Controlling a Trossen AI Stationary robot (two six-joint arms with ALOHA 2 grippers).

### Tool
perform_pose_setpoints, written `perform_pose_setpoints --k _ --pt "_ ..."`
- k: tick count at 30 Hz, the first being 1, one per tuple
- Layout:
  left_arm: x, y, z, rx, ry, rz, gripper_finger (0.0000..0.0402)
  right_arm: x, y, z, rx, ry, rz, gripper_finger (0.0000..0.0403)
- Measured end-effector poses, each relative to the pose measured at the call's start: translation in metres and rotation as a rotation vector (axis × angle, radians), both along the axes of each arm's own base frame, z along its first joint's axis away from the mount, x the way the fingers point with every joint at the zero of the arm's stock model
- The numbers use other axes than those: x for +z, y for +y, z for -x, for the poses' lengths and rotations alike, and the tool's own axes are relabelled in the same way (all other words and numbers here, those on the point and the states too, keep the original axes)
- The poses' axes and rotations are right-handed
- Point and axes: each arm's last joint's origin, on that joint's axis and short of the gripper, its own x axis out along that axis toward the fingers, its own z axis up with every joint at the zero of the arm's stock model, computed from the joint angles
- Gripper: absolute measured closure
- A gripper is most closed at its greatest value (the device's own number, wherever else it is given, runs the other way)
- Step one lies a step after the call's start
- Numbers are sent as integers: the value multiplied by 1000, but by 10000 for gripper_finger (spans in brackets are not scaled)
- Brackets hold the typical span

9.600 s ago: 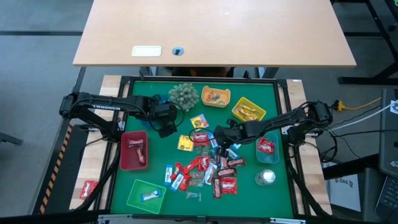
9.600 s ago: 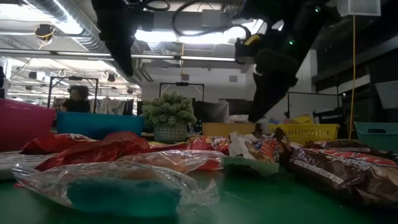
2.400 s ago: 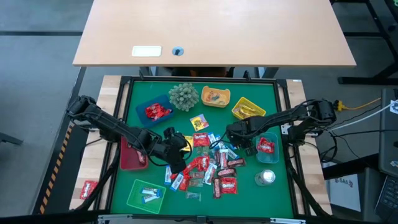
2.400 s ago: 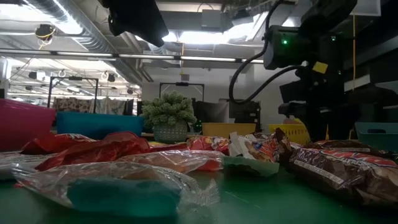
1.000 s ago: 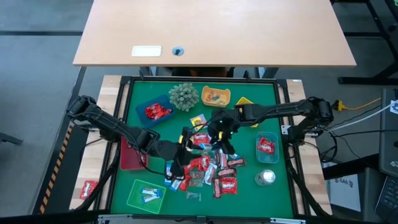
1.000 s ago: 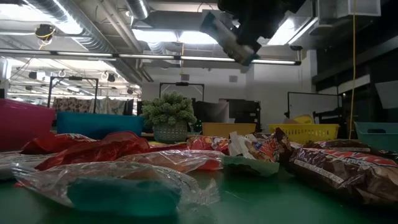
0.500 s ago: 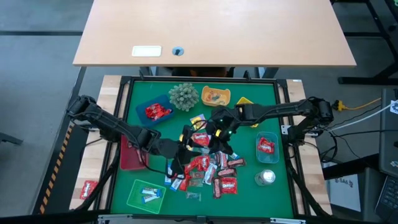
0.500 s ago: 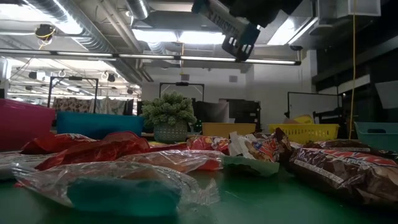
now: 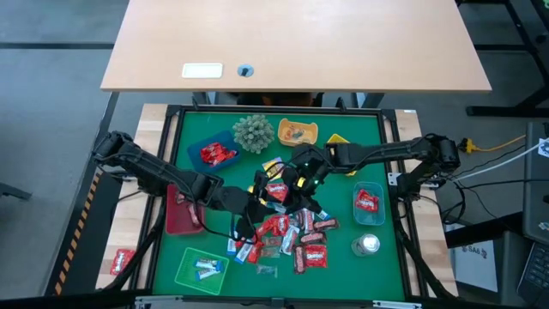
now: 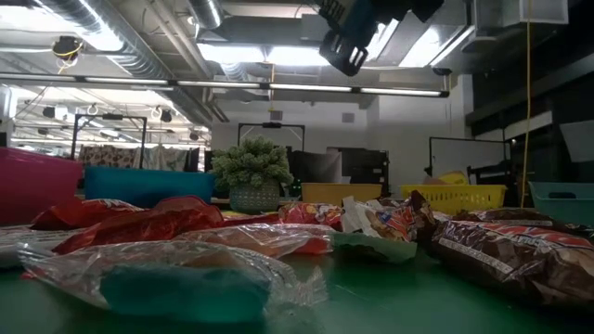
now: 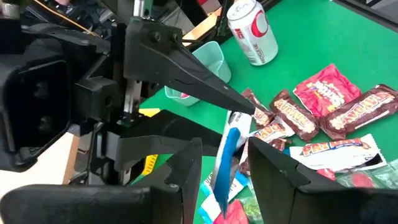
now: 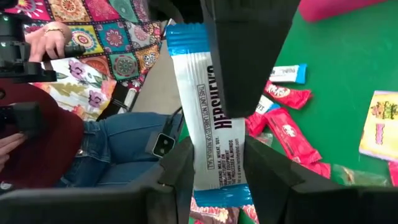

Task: Sort candy
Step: Put the white-blue chocolate into the green bin

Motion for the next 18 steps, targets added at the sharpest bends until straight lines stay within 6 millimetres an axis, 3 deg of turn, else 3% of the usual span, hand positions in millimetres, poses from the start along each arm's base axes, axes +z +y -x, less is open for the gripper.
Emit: perform_pose_setpoints --k 7,18 --pt "-1 0 1 0 15 0 293 2 0 -1 0 -26 0 278" --pt "-2 0 1 0 18 0 375 2 0 -2 -14 -31 12 278"
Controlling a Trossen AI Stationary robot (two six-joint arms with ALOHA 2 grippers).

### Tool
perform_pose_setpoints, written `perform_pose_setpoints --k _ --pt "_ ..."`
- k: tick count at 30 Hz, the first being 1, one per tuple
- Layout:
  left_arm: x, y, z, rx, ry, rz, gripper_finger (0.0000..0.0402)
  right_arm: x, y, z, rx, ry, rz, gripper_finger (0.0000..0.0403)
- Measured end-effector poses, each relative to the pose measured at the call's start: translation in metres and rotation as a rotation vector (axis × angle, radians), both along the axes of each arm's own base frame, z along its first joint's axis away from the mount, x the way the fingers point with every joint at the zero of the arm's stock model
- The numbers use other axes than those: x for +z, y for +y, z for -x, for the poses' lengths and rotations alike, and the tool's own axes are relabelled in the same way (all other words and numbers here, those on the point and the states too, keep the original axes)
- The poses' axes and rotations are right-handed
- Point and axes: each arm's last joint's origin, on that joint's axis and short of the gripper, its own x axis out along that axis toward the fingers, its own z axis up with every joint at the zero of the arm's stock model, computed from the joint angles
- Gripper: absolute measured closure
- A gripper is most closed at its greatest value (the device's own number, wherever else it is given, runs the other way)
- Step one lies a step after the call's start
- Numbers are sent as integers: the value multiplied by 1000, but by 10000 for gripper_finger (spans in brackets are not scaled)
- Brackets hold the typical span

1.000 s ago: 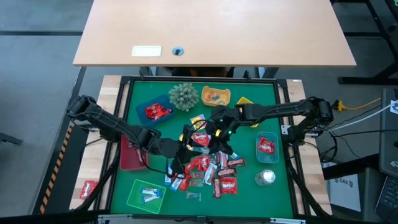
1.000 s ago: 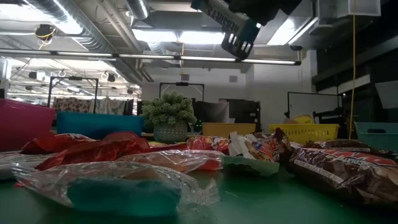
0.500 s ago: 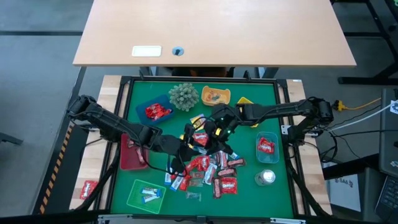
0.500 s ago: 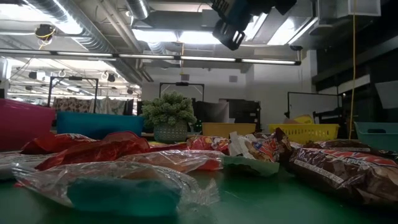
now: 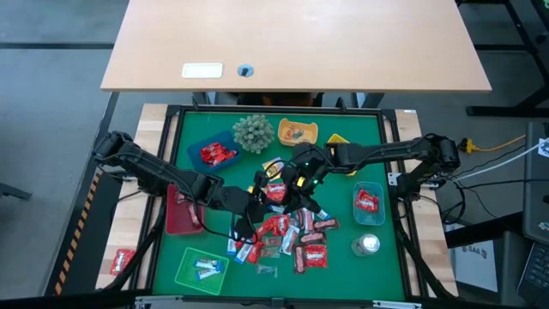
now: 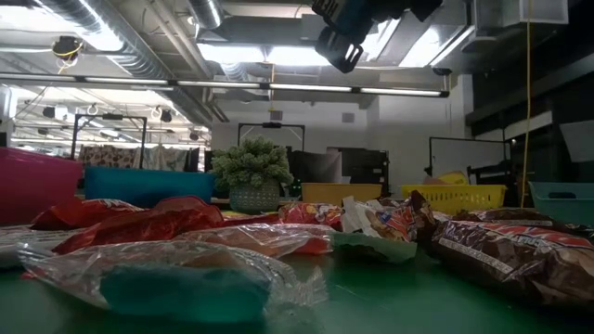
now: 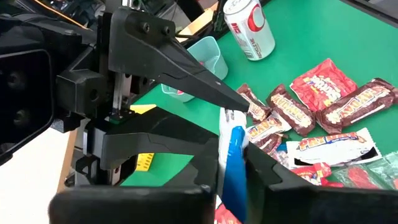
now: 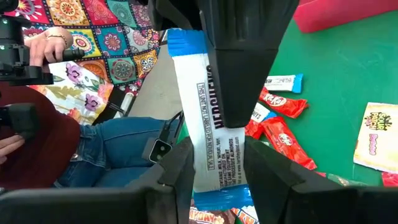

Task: Sort candy
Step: Put the white-blue chocolate into the green bin

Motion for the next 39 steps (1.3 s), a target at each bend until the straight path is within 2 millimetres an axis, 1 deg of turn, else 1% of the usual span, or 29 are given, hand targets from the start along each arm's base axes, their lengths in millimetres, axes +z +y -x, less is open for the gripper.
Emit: perform_pose_setpoints --k 4,10,13,16,21,25,29,32,34,39 --pt "0 0 0 0 -1 0 387 0 0 0 -2 0 1 278" --pt "0 -1 0 -1 -2 1 380 0 0 0 -2 0 2 275" --pt "0 -3 1 -7 -3 3 380 0 0 0 -4 2 3 252" --pt "1 -6 2 -1 -8 24 381 0 0 0 -8 2 6 216" --pt "-3 -10 5 21 26 155 381 -2 -1 1 -10 28 7 166" --pt "-10 -19 13 -10 156 361 381 -5 -1 4 -9 79 9 149" --pt "-21 -30 28 27 403 621 381 -11 -2 9 -19 118 82 146" --pt "-28 -42 43 115 611 800 382 -15 -4 11 -54 137 174 149" --pt "-31 -51 52 186 722 883 382 -17 -6 11 -88 144 237 149" --pt "-34 -74 73 361 881 1023 378 -20 -10 13 -165 164 365 149"
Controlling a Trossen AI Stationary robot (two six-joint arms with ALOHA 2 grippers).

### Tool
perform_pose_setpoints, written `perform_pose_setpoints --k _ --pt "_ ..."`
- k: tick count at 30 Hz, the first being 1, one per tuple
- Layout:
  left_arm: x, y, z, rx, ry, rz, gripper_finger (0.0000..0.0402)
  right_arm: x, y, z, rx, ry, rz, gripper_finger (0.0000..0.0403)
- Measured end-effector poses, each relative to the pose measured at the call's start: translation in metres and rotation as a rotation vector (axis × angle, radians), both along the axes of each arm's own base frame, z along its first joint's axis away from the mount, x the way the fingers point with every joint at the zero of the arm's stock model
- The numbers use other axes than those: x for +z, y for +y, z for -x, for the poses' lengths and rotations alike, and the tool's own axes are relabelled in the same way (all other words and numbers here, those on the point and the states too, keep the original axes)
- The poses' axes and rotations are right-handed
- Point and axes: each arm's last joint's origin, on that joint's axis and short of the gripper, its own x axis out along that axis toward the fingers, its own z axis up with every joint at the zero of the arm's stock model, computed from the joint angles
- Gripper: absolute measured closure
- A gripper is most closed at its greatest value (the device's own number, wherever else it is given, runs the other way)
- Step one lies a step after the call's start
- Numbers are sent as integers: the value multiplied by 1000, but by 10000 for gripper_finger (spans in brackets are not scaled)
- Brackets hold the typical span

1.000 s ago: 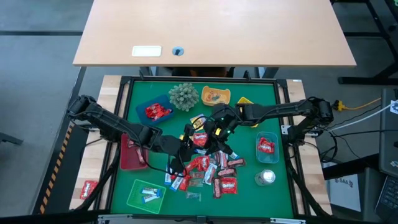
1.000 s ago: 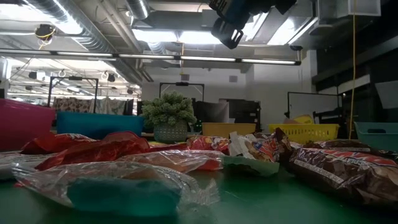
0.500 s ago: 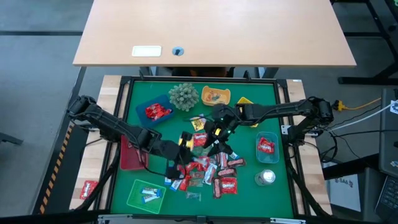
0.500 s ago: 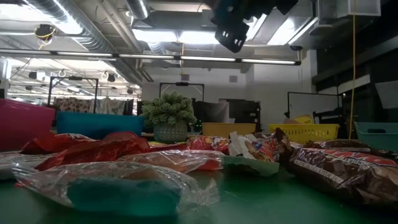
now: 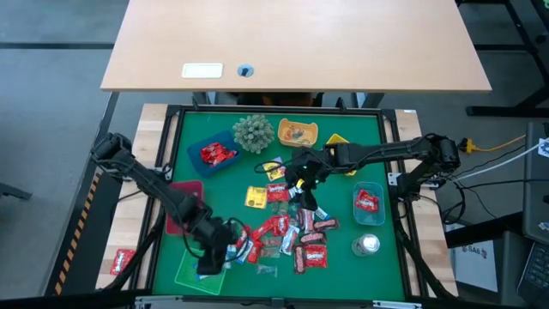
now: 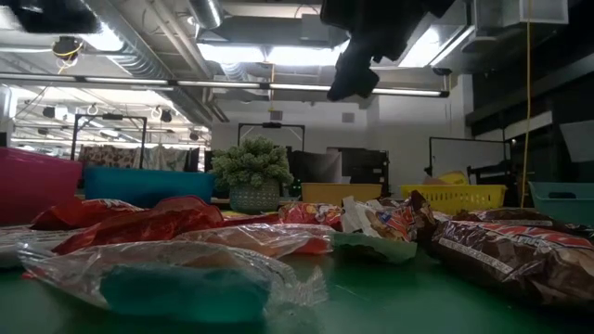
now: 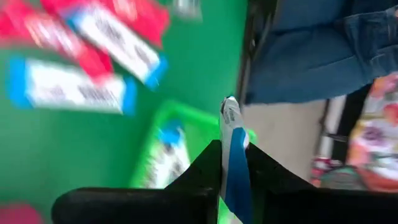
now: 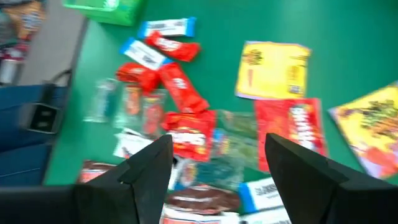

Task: Sort candy
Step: Put the white-blue chocolate into the green bin, then put the red chocolate into the blue bin

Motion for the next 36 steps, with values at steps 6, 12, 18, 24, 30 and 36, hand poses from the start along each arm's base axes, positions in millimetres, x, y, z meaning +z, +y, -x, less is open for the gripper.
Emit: perform_pose_setpoints --k 6,12,18,24,30,36 --pt "-1 -25 23 112 171 61 367 -1 -2 0 -11 -4 79 150" --pt "-5 -29 37 318 295 9 353 -1 -2 0 -7 -5 82 150" --pt "-8 -27 45 418 398 -41 318 -1 -2 0 -7 -4 82 150" --pt "-9 -24 44 452 361 -76 282 -2 -2 1 -7 1 82 150" --pt "-9 -17 35 564 185 -155 270 -2 -2 2 -6 11 83 150" --pt "-7 -2 23 711 -7 -270 270 -2 -2 2 -6 11 83 150"
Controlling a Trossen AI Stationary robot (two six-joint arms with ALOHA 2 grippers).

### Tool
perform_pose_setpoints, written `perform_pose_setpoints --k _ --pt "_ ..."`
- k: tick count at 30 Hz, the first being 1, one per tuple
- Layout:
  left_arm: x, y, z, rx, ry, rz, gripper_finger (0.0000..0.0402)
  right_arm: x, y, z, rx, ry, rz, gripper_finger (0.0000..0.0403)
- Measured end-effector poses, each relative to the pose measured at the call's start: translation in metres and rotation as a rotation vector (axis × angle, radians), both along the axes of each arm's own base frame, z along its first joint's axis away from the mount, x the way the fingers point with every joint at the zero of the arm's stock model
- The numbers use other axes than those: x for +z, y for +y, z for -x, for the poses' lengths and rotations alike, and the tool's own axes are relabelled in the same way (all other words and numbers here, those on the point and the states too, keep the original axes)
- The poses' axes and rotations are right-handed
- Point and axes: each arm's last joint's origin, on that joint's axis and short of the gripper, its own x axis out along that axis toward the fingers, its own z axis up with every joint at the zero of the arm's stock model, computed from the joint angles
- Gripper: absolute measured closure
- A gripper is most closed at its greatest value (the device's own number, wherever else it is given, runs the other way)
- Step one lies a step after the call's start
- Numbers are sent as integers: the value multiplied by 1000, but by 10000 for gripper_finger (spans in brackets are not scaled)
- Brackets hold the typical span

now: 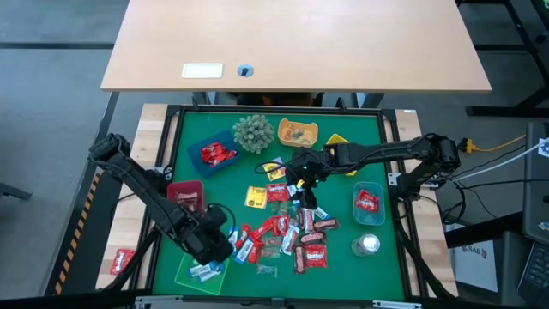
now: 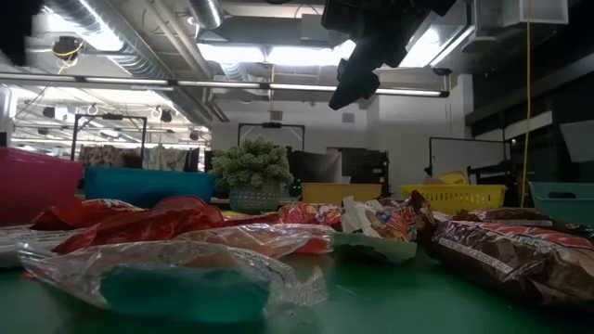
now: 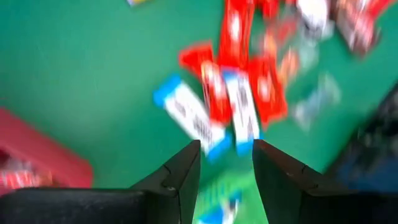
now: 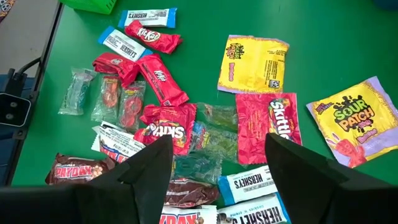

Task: Sort candy
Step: Put the red chocolate into the blue bin

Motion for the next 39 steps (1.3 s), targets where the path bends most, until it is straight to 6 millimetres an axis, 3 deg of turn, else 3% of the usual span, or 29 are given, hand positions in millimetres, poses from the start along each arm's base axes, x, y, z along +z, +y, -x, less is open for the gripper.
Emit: perform_pose_setpoints --k 7,19,27,39 --pt "-2 16 -16 58 -74 -129 269 0 0 0 0 0 0 150" --pt "-39 33 -54 125 34 -79 269 0 0 0 0 0 0 150" --pt "-63 29 -70 120 75 -19 269 0 0 0 0 0 0 150" --pt "-96 24 -80 76 129 -72 269 0 0 0 0 0 0 150"
